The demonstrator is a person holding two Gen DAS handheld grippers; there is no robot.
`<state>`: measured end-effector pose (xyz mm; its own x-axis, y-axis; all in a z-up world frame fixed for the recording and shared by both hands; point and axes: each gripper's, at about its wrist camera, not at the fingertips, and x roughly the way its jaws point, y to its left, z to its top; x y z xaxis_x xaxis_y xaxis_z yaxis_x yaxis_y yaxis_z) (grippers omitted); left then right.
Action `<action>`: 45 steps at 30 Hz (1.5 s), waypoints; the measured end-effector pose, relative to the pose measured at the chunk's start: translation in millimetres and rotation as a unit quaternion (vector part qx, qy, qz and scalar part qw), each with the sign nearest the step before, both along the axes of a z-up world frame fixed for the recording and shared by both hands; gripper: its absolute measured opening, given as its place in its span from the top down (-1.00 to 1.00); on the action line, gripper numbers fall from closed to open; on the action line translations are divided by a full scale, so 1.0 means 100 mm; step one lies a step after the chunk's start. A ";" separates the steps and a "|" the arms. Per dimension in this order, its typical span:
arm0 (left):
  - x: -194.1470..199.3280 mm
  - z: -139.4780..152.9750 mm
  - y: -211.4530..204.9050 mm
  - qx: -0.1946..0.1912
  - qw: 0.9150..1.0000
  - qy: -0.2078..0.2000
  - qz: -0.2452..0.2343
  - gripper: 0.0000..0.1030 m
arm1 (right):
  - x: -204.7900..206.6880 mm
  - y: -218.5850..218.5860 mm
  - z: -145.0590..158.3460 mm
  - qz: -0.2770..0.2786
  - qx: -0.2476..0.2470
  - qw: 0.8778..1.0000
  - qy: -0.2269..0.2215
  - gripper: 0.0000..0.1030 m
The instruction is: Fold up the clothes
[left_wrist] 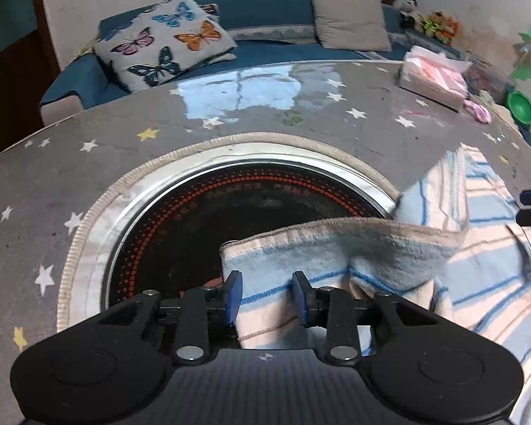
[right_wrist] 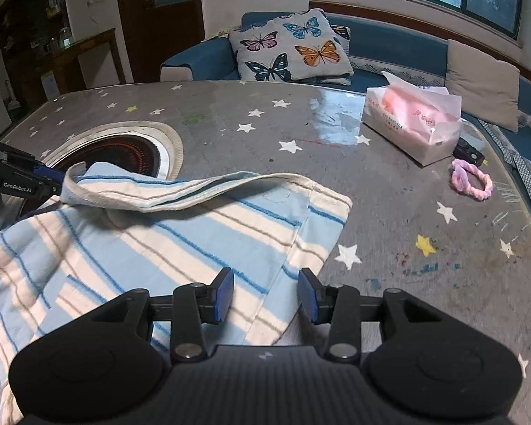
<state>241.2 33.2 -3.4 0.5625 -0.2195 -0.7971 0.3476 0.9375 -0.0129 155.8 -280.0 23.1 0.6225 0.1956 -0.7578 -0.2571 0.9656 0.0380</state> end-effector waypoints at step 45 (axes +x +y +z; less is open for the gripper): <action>0.03 -0.07 0.06 -0.021 0.999 -0.031 0.005 0.93 | 0.35 -0.01 -0.15 -0.028 -0.008 1.000 -0.004 -0.02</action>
